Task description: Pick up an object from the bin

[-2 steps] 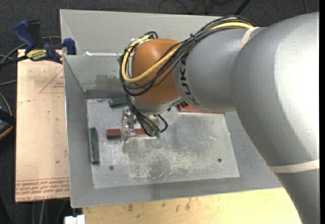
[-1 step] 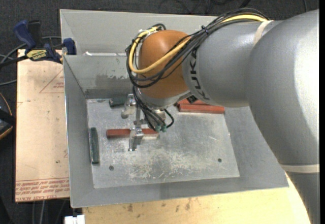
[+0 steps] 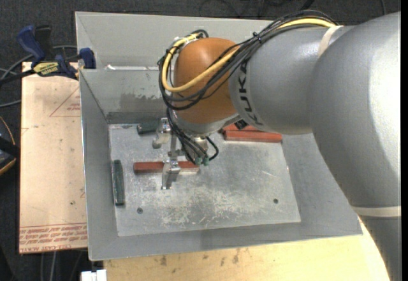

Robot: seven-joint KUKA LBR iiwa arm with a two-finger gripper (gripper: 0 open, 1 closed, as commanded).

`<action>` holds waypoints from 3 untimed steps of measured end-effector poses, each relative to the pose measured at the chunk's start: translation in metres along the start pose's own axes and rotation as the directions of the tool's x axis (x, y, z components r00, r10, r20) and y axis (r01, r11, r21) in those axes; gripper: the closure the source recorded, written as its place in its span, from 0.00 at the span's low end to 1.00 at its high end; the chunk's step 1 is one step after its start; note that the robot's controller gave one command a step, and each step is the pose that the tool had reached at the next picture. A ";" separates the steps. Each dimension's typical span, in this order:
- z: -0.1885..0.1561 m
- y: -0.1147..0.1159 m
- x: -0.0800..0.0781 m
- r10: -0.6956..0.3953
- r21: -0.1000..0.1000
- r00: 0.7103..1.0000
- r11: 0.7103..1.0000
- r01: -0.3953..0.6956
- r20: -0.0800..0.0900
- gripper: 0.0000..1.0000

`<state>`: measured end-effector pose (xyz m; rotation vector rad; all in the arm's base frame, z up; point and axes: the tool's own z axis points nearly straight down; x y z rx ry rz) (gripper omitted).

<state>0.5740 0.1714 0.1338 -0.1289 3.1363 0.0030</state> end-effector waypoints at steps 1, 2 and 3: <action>0.052 -0.031 -0.007 0.020 -0.002 1.000 1.000 -0.020 0.002 1.00; 0.052 -0.031 -0.007 0.020 -0.002 1.000 1.000 -0.020 0.002 1.00; -0.096 -0.046 -0.003 0.077 0.000 0.997 0.997 -0.077 0.003 1.00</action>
Offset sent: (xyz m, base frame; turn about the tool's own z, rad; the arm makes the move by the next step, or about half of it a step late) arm 0.0000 0.0000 0.0000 0.0000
